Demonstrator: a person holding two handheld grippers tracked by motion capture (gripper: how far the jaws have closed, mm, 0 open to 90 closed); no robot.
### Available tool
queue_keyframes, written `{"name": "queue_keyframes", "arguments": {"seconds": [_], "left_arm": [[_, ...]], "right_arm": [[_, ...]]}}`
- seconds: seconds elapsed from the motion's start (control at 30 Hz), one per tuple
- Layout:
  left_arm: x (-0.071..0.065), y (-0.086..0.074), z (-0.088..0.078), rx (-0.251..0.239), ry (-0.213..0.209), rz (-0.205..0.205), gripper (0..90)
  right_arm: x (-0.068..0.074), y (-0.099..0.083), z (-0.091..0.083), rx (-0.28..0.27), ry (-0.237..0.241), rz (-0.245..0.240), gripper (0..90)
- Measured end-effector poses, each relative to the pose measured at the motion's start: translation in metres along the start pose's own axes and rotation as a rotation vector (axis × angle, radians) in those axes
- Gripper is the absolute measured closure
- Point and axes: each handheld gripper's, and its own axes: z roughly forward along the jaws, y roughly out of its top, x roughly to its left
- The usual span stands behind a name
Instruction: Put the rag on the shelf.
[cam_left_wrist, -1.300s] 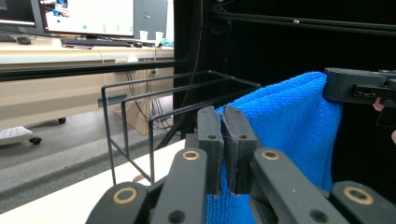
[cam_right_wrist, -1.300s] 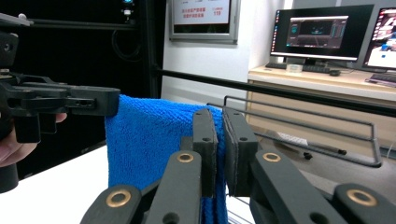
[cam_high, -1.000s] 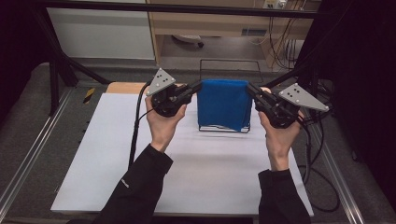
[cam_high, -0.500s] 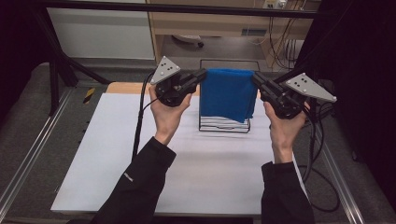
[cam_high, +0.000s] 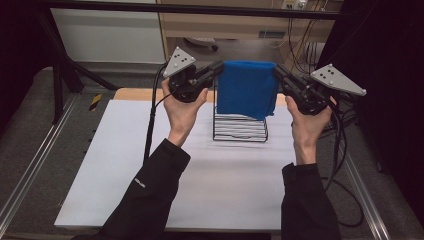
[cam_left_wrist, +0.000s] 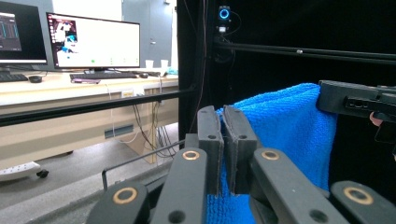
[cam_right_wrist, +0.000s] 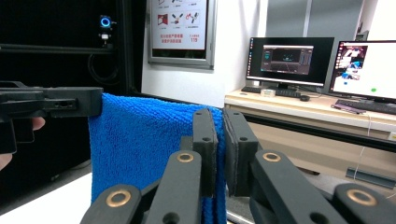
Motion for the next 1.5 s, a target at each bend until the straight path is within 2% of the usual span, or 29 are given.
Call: {"name": "queue_keyframes", "arguments": {"seconds": [0.3, 0.43, 0.6, 0.73, 0.8, 0.93, 1.13, 1.23, 1.4, 1.5], "left_arm": [[0.006, 0.011, 0.009, -0.006, 0.005, -0.015, 86.1], [0.008, 0.015, 0.014, -0.003, 0.009, -0.008, 86.1], [0.01, 0.02, 0.019, -0.016, 0.008, -0.024, 86.1], [0.011, 0.024, 0.023, -0.018, 0.016, -0.014, 86.1], [0.012, 0.026, 0.025, -0.02, 0.017, -0.018, 86.1], [0.016, 0.029, 0.027, -0.028, 0.01, -0.036, 86.1], [0.018, 0.038, 0.031, -0.033, 0.022, -0.024, 86.1], [0.02, 0.04, 0.033, -0.04, 0.022, -0.025, 86.1], [0.024, 0.044, 0.038, -0.035, 0.04, -0.019, 86.1], [0.028, 0.045, 0.041, -0.045, 0.039, -0.04, 86.1]], "right_arm": [[-0.006, 0.009, 0.009, -0.008, -0.008, 0.006, 84.9], [-0.01, 0.011, 0.013, -0.01, -0.012, 0.004, 84.9], [-0.014, 0.017, 0.018, -0.018, -0.017, 0.001, 84.9], [-0.018, 0.022, 0.02, -0.023, -0.019, -0.007, 84.9], [-0.018, 0.026, 0.022, -0.026, -0.019, -0.019, 84.9], [-0.019, 0.029, 0.024, -0.026, -0.018, -0.013, 84.9], [-0.021, 0.038, 0.029, -0.034, -0.025, -0.025, 84.9], [-0.024, 0.04, 0.033, -0.037, -0.025, -0.007, 84.9], [-0.028, 0.041, 0.04, -0.038, -0.026, -0.008, 84.9], [-0.03, 0.041, 0.047, -0.042, -0.029, 0.003, 84.9]]}}
